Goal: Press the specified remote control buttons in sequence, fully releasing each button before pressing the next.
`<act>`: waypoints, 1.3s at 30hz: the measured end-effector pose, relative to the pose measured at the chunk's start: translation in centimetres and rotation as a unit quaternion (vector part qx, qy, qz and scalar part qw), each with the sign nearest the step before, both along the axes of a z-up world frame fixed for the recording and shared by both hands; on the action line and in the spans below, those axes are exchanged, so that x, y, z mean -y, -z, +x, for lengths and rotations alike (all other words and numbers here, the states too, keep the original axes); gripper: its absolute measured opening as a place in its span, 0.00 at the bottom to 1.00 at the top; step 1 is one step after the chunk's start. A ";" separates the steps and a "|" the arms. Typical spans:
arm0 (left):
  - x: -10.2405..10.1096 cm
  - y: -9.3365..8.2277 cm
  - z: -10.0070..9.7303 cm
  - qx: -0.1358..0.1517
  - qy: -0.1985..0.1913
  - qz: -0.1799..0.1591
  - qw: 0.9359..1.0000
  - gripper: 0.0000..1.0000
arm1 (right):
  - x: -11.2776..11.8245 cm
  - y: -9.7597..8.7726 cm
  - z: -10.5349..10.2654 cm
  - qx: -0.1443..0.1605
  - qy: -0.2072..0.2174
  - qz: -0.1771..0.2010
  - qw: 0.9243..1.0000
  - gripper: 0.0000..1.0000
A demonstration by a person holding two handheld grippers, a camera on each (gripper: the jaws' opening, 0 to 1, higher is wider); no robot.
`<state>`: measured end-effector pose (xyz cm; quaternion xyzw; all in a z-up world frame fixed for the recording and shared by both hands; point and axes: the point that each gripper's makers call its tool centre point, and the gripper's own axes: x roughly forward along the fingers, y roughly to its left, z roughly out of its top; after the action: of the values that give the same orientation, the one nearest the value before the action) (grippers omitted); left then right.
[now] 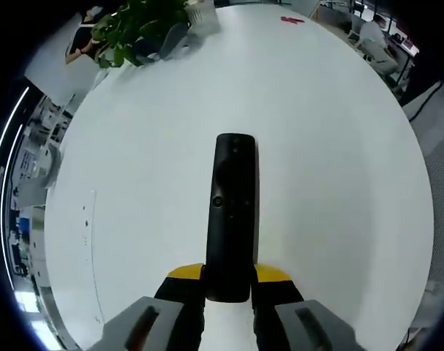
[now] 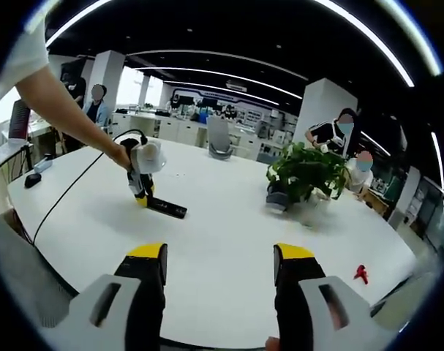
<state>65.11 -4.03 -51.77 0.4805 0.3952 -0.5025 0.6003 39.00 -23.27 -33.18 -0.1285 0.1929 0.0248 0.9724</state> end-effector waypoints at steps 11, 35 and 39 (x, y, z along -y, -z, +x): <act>0.2 0.2 0.1 -0.008 0.026 0.020 0.999 0.24 | 0.1 -0.2 0.0 0.003 0.001 -0.003 1.000 0.65; -0.2 -0.9 1.5 0.060 -0.002 -0.036 0.998 0.50 | -0.3 -1.1 0.3 0.030 -0.007 0.009 0.999 0.88; -0.8 -1.1 2.5 0.069 -0.064 -0.063 0.994 0.60 | -0.3 -1.0 0.4 0.027 -0.006 0.019 0.999 0.91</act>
<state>67.59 -3.28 -50.70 0.4492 0.3506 -0.4525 0.6860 39.43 -23.01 -32.21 -0.1120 0.1649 0.0307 0.9794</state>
